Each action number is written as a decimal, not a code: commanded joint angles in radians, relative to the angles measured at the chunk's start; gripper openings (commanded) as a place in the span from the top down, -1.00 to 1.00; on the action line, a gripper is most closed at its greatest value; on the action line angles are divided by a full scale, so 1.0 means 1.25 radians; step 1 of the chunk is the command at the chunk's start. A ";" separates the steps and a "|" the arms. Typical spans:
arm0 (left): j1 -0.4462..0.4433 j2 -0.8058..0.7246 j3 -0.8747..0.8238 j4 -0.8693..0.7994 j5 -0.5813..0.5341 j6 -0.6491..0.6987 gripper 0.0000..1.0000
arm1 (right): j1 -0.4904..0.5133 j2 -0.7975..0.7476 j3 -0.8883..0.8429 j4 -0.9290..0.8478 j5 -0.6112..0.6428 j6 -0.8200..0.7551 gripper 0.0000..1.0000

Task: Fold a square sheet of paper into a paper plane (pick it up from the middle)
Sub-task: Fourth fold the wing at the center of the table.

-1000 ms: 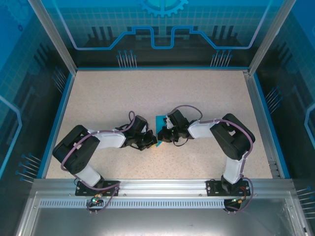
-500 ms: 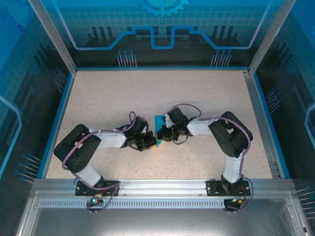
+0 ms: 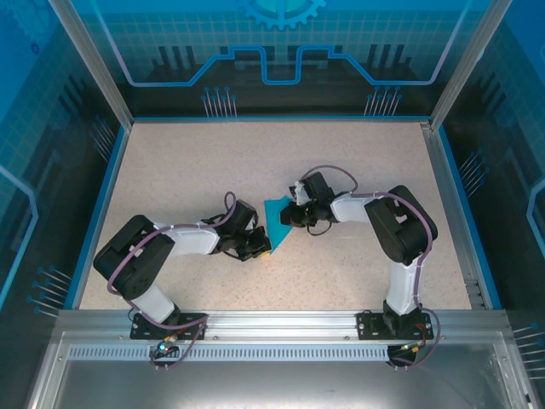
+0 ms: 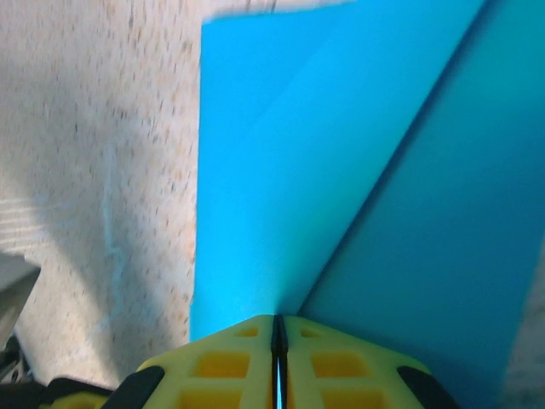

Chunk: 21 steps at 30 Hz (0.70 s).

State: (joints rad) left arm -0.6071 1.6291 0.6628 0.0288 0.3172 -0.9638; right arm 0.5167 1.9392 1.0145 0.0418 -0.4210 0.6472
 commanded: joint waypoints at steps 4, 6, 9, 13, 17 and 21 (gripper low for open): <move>-0.005 -0.013 -0.002 -0.136 -0.039 0.038 1.00 | 0.012 0.028 0.016 -0.023 0.012 -0.024 0.79; -0.004 -0.044 0.007 -0.126 -0.037 0.044 1.00 | 0.021 0.011 0.000 -0.018 0.008 -0.012 0.79; -0.003 -0.088 0.017 -0.106 -0.041 0.046 1.00 | 0.035 -0.031 -0.022 -0.019 0.013 0.007 0.79; -0.002 -0.095 0.022 -0.056 -0.038 0.034 0.95 | 0.051 -0.073 -0.037 -0.038 0.027 0.029 0.79; -0.001 -0.084 0.022 -0.003 -0.029 0.016 0.94 | 0.064 -0.080 -0.040 -0.048 0.034 0.036 0.79; 0.000 -0.063 0.033 0.015 -0.028 0.014 0.94 | 0.066 -0.089 -0.042 -0.023 0.007 0.032 0.79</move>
State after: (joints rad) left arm -0.6071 1.5280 0.6735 0.0135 0.2840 -0.9421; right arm 0.5896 1.8595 0.9749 0.0116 -0.3950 0.6800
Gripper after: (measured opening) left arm 0.049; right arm 0.104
